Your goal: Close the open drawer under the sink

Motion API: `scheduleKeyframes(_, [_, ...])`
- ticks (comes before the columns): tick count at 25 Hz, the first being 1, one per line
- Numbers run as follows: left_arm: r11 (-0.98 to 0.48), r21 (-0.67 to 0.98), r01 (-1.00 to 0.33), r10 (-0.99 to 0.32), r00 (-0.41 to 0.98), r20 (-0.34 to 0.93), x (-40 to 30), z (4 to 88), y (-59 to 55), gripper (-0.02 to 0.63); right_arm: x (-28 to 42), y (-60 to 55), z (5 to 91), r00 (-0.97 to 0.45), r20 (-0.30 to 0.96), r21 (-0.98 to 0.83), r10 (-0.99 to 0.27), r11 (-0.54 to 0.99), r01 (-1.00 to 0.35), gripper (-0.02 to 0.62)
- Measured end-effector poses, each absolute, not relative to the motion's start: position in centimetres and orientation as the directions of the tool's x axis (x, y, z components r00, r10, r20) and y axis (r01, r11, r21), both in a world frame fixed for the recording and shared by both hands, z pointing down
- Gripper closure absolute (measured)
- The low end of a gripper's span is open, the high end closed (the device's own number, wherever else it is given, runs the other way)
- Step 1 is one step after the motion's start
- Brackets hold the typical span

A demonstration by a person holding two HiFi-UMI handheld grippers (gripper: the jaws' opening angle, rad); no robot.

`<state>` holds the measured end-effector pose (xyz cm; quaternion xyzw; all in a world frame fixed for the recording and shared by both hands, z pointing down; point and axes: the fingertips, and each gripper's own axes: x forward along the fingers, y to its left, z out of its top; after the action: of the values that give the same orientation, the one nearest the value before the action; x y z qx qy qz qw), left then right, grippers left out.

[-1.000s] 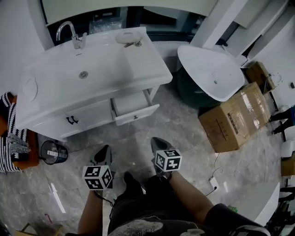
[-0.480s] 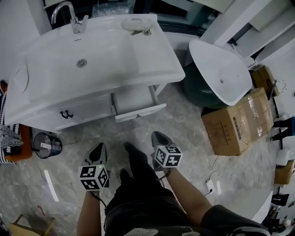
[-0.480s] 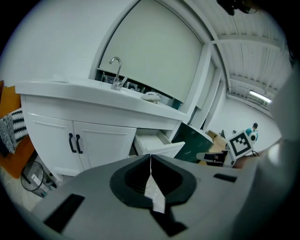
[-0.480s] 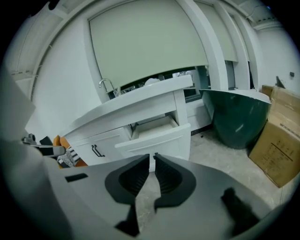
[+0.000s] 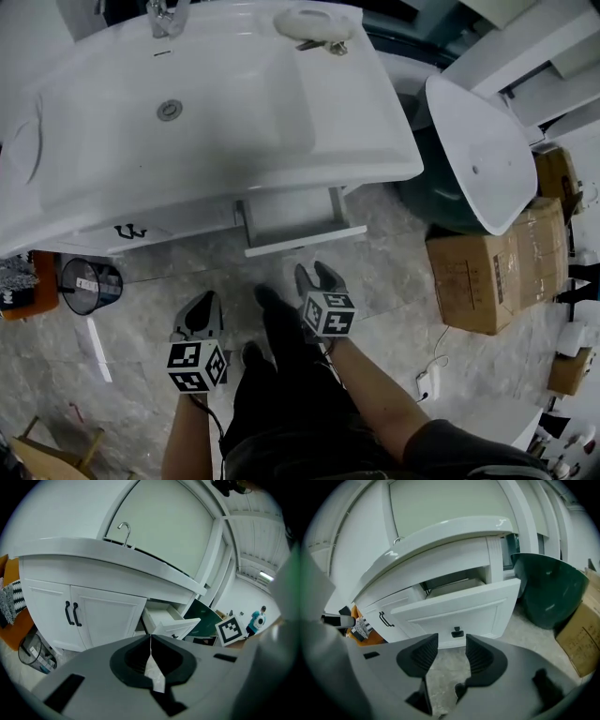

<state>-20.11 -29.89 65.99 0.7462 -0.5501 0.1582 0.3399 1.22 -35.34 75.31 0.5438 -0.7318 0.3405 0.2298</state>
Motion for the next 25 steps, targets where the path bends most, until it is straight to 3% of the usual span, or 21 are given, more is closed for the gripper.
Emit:
scheduleKeyframes(9, [-0.11, 0.338, -0.935, -0.688, 0.317, 0.653, -19.7, 70.0, -32.5, 0.591, 0.5, -39.6, 81.4, -0.265, 0.751, -0.202, -0.604, 0.171, -0.964, 0.42])
scheduleKeyframes(12, [-0.118, 0.332, -0.936, -0.675, 0.321, 0.664, -19.0, 70.8, -33.1, 0.591, -0.1, -40.7, 81.8, -0.293, 0.745, -0.204, -0.599, 0.214, -0.955, 0.445])
scheduleKeyframes(25, [-0.144, 0.341, -0.929, -0.661, 0.347, 0.665, -16.4, 71.0, -34.9, 0.591, -1.3, -45.3, 81.6, -0.336, 0.714, -0.22, -0.614, 0.258, -0.941, 0.445])
